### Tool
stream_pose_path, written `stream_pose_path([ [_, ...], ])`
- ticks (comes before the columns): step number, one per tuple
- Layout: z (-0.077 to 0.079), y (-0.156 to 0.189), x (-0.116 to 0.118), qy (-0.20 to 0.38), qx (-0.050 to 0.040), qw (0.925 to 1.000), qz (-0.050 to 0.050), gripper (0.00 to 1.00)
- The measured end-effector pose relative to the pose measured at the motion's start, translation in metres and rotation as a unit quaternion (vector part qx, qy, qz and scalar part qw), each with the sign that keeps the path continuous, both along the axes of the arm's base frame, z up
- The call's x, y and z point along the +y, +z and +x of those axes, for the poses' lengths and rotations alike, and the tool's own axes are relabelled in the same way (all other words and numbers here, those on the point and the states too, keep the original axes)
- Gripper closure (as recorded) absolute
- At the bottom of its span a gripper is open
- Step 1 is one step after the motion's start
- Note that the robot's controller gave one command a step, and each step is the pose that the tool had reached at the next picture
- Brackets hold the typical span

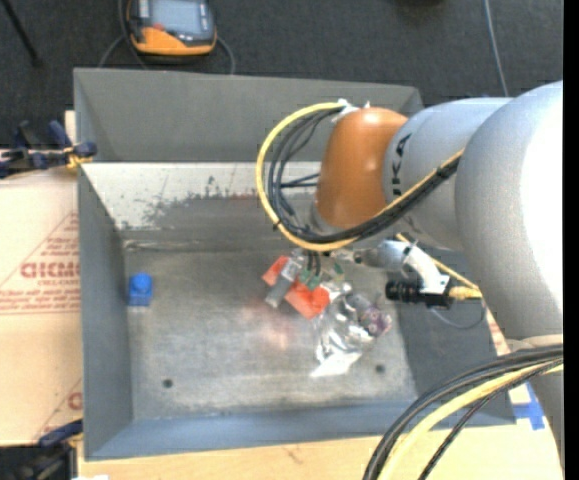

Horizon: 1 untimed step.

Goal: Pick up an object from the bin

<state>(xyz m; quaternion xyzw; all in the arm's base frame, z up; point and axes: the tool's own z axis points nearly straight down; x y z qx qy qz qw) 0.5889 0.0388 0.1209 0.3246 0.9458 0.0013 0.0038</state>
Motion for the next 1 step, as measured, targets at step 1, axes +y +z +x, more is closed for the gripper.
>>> stream_pose_path([
  [1,0.0024,0.0549,-0.0011,0.003,-0.0001,1.0000,0.000,1.00],
])
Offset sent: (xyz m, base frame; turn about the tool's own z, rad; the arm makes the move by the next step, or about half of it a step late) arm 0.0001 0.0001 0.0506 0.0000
